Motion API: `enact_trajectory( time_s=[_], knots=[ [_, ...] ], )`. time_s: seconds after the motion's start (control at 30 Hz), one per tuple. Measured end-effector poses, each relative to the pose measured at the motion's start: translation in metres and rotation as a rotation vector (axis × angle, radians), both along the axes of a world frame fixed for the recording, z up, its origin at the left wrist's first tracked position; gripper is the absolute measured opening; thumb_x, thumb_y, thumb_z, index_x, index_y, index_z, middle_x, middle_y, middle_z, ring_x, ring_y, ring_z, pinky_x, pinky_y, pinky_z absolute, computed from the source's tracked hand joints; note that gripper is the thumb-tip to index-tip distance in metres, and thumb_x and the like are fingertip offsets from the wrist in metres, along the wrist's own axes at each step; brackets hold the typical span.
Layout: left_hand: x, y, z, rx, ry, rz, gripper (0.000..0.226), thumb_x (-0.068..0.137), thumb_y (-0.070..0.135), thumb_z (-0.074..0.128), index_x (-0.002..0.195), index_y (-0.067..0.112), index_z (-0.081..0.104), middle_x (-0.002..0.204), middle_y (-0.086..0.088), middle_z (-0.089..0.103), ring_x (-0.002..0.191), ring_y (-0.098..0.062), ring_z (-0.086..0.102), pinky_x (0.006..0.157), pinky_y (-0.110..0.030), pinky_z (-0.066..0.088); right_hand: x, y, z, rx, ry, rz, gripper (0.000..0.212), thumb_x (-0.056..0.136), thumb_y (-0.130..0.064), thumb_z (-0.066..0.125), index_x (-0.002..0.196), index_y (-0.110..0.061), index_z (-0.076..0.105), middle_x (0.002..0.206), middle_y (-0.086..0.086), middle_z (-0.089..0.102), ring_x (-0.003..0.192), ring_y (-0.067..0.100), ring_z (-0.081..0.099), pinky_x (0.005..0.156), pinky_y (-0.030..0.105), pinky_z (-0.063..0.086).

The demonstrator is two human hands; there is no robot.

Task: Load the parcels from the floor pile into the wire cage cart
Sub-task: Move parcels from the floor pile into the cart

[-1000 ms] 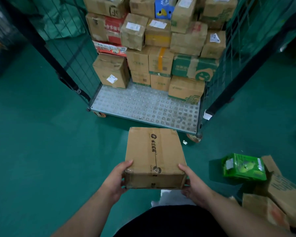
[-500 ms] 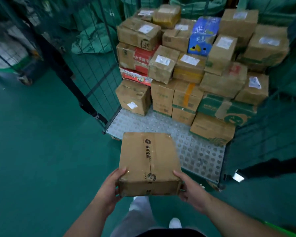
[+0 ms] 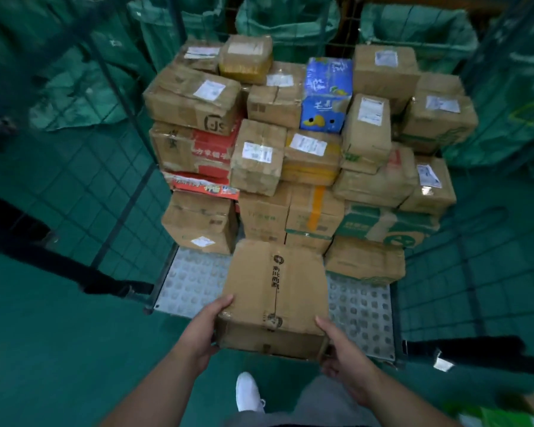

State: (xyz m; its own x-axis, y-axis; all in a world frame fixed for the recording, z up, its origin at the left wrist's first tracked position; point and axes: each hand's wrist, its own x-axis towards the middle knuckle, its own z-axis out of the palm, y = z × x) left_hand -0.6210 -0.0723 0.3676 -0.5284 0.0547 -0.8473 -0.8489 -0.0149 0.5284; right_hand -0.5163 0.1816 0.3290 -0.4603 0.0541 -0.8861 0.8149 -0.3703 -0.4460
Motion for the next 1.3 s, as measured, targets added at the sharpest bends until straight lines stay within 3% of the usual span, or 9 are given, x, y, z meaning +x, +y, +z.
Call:
enact_trajectory(
  time_s=[0.1, 0.23, 0.4, 0.7, 0.83, 0.9, 1.03, 1.2, 1.3],
  knots=[
    [-0.051, 0.043, -0.003, 0.019, 0.001, -0.071, 0.028, 0.091, 0.042, 0.070, 0.106, 0.020, 0.075, 0.106, -0.005, 0.075, 0.103, -0.025, 0.065, 0.083, -0.038, 0.052, -0.022, 0.024, 0.000, -0.001, -0.010, -0.148, 0.045, 0.090, -0.058, 0.066, 0.122, -0.026, 0.067, 0.107, 0.008, 0.070, 0.075, 0.018, 0.054, 0.066, 0.032, 0.040],
    [-0.101, 0.093, -0.015, 0.006, -0.022, -0.133, 0.035, 0.087, 0.044, 0.072, 0.111, 0.019, 0.073, 0.110, -0.007, 0.074, 0.107, -0.027, 0.065, 0.099, -0.044, 0.049, -0.063, 0.069, -0.005, 0.030, 0.035, -0.224, 0.038, 0.095, -0.049, 0.065, 0.118, -0.020, 0.065, 0.094, 0.006, 0.067, 0.078, 0.020, 0.055, 0.068, 0.032, 0.039],
    [-0.154, 0.139, -0.026, -0.017, -0.048, -0.107, 0.036, 0.087, 0.042, 0.074, 0.115, 0.020, 0.068, 0.115, -0.014, 0.072, 0.109, -0.033, 0.064, 0.095, -0.045, 0.052, -0.132, 0.124, -0.025, 0.014, 0.005, -0.191, 0.050, 0.087, -0.059, 0.067, 0.123, -0.026, 0.062, 0.123, 0.008, 0.067, 0.115, 0.031, 0.059, 0.080, 0.036, 0.044],
    [-0.243, 0.192, -0.034, -0.037, -0.062, -0.119, 0.045, 0.083, 0.049, 0.076, 0.116, 0.021, 0.067, 0.115, -0.013, 0.072, 0.112, -0.032, 0.065, 0.106, -0.051, 0.049, -0.214, 0.163, -0.030, 0.042, -0.029, -0.268, 0.055, 0.083, -0.063, 0.070, 0.120, -0.023, 0.066, 0.112, 0.007, 0.073, 0.105, 0.026, 0.063, 0.079, 0.035, 0.045],
    [-0.277, 0.205, -0.045, -0.029, -0.056, -0.112, 0.041, 0.085, 0.047, 0.074, 0.116, 0.022, 0.065, 0.117, -0.014, 0.070, 0.113, -0.034, 0.063, 0.104, -0.051, 0.050, -0.248, 0.168, -0.038, 0.055, -0.005, -0.266, 0.057, 0.082, -0.067, 0.069, 0.123, -0.028, 0.066, 0.111, 0.001, 0.076, 0.109, 0.024, 0.064, 0.099, 0.042, 0.047],
    [-0.291, 0.207, -0.057, -0.022, -0.065, -0.096, 0.042, 0.085, 0.046, 0.073, 0.117, 0.021, 0.066, 0.118, -0.014, 0.070, 0.114, -0.033, 0.062, 0.104, -0.050, 0.050, -0.264, 0.170, -0.045, 0.061, 0.014, -0.315, 0.048, 0.087, -0.059, 0.069, 0.121, -0.025, 0.067, 0.107, 0.000, 0.076, 0.105, 0.021, 0.065, 0.095, 0.038, 0.048],
    [-0.306, 0.210, -0.084, 0.007, -0.080, -0.089, 0.048, 0.082, 0.046, 0.075, 0.122, 0.020, 0.066, 0.120, -0.012, 0.071, 0.115, -0.031, 0.062, 0.109, -0.051, 0.046, -0.284, 0.171, -0.067, 0.028, -0.019, -0.435, 0.051, 0.087, -0.053, 0.073, 0.127, -0.023, 0.064, 0.118, 0.001, 0.073, 0.112, 0.019, 0.064, 0.095, 0.032, 0.050],
    [-0.323, 0.219, -0.109, 0.056, -0.079, -0.052, 0.042, 0.091, 0.039, 0.070, 0.127, 0.017, 0.065, 0.126, -0.010, 0.070, 0.120, -0.028, 0.061, 0.114, -0.049, 0.042, -0.304, 0.177, -0.091, 0.001, 0.070, -0.502, 0.046, 0.093, -0.049, 0.066, 0.132, -0.025, 0.061, 0.125, -0.003, 0.071, 0.119, 0.015, 0.062, 0.111, 0.035, 0.044],
    [-0.331, 0.225, -0.128, -0.008, -0.111, -0.150, 0.047, 0.099, 0.045, 0.060, 0.142, 0.027, 0.054, 0.139, -0.006, 0.061, 0.128, -0.031, 0.054, 0.114, -0.060, 0.036, -0.310, 0.179, -0.108, 0.080, 0.067, -0.433, 0.058, 0.088, -0.056, 0.068, 0.137, -0.024, 0.060, 0.131, -0.002, 0.069, 0.121, 0.017, 0.063, 0.112, 0.040, 0.046]
  ],
)
